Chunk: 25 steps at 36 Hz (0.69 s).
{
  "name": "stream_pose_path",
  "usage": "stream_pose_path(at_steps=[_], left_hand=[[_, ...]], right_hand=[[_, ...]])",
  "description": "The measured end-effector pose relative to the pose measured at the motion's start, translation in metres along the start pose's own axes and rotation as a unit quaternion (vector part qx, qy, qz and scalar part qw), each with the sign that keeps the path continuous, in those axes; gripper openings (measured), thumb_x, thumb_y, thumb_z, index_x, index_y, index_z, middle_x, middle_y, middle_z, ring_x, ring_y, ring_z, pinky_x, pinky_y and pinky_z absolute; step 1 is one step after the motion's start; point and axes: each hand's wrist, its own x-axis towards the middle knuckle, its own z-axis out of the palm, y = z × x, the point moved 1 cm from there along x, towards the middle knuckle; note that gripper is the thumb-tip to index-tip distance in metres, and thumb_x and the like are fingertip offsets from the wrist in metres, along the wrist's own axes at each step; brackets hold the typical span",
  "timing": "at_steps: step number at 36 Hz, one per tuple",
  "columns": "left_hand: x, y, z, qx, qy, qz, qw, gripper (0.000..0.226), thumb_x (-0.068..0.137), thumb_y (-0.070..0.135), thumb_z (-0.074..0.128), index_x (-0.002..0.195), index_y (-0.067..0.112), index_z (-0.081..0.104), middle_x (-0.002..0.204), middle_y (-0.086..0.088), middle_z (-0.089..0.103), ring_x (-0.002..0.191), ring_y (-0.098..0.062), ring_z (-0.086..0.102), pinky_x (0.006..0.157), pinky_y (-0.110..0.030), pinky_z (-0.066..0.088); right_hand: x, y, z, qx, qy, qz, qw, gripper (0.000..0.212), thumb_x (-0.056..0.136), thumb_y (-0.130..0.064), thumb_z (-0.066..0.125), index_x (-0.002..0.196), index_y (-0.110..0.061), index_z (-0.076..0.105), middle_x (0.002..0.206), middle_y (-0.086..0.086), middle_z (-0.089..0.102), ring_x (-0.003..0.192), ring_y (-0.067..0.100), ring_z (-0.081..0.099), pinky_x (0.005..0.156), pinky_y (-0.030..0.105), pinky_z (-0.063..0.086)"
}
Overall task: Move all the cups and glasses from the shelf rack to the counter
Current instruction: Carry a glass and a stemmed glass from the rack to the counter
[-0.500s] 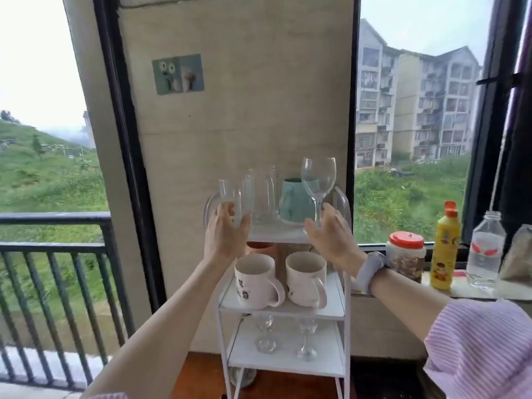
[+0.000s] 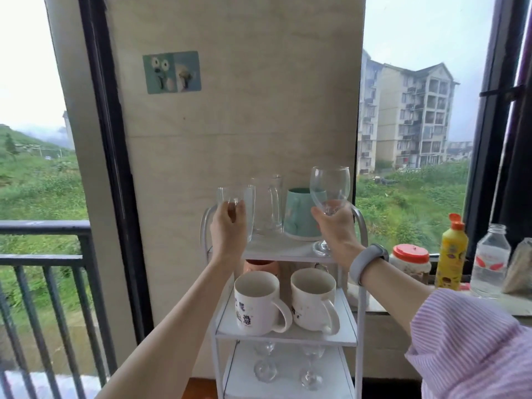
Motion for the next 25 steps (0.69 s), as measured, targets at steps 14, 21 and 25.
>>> stream_pose_path(at_steps=[14, 21, 25], left_hand=[[-0.040, 0.026, -0.019, -0.104, 0.007, 0.072, 0.992, 0.042, 0.085, 0.028, 0.063, 0.056, 0.021, 0.033, 0.053, 0.010, 0.034, 0.049, -0.005, 0.032, 0.051, -0.020, 0.030], [-0.099, 0.021, -0.011, -0.121, -0.091, 0.040, 0.988, 0.037, 0.085, 0.032, 0.062, 0.061, 0.017, 0.039, 0.046, 0.014, 0.036, 0.045, -0.005, 0.029, 0.046, -0.016, 0.029], [-0.132, 0.016, 0.003, -0.129, -0.157, 0.044, 0.978, 0.032, 0.086, 0.030, 0.062, 0.067, 0.010, 0.046, 0.055, 0.006, 0.036, 0.047, -0.005, 0.029, 0.046, -0.015, 0.030]], right_hand=[[-0.061, -0.031, -0.026, 0.058, -0.058, -0.076, 0.994, 0.020, 0.081, -0.020, 0.067, 0.090, -0.022, 0.049, 0.074, 0.000, 0.049, 0.061, 0.010, 0.045, 0.056, 0.022, 0.037], [-0.115, -0.015, -0.071, 0.039, -0.098, -0.076, 0.992, 0.019, 0.082, -0.013, 0.065, 0.090, -0.023, 0.050, 0.059, -0.008, 0.056, 0.043, -0.007, 0.052, 0.043, 0.008, 0.039], [-0.137, 0.008, -0.105, -0.006, -0.068, -0.043, 0.997, 0.019, 0.080, -0.014, 0.067, 0.091, -0.021, 0.053, 0.059, -0.009, 0.054, 0.044, -0.004, 0.051, 0.045, 0.010, 0.038]])
